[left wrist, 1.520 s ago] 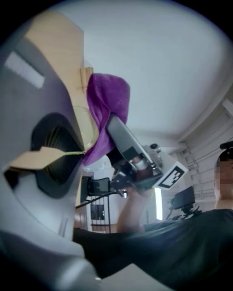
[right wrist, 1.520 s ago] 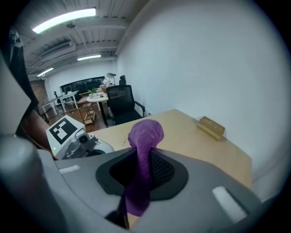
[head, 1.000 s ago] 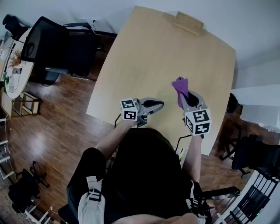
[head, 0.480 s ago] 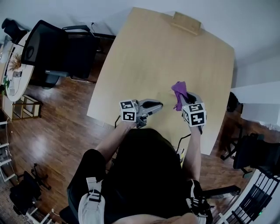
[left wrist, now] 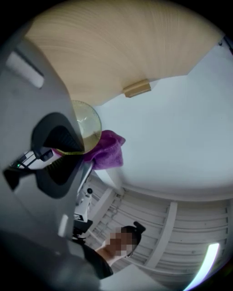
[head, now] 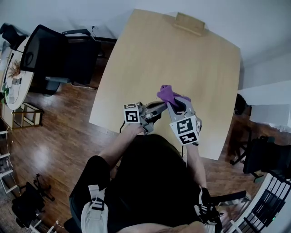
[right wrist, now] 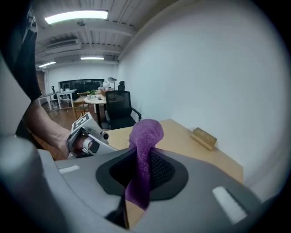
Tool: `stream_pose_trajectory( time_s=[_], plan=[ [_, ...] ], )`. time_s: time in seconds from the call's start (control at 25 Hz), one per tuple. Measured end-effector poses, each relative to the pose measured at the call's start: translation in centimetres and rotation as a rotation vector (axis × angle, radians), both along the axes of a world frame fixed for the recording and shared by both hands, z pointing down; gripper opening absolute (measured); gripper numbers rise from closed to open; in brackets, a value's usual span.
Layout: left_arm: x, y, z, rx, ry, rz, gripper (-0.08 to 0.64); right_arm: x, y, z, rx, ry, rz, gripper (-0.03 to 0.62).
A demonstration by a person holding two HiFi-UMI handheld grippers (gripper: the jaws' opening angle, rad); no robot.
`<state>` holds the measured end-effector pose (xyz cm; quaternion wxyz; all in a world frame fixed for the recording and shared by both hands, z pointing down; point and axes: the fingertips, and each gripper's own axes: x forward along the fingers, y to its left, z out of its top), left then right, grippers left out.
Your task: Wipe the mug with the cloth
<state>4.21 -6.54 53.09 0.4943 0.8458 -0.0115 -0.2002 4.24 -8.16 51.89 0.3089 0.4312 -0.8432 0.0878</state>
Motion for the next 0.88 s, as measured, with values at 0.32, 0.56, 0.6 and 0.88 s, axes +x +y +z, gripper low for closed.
stream_pose_trajectory(
  time_s=[0.32,0.56,0.6,0.88],
  plan=[
    [-1.6,-1.1,0.1,-0.221,0.162,-0.055,0.037,12.5,-1.4,2.2,0.008,-0.002,0.350,0.066],
    [-1.0,-1.9,-0.5,-0.285,0.201,-0.080,0.037,1.6,-0.1,-3.3,0.082,-0.280,0.138,0.066],
    [-0.9,-2.0,-0.7,-0.289,0.205,-0.085,0.037,0.7,0.0,-2.8,0.079,-0.240,0.124,0.066],
    [-0.8,-2.3,-1.4,-0.302,0.237,-0.101,0.045,5.8,-1.0,-0.9,0.108,-0.091,0.249,0.064]
  ],
)
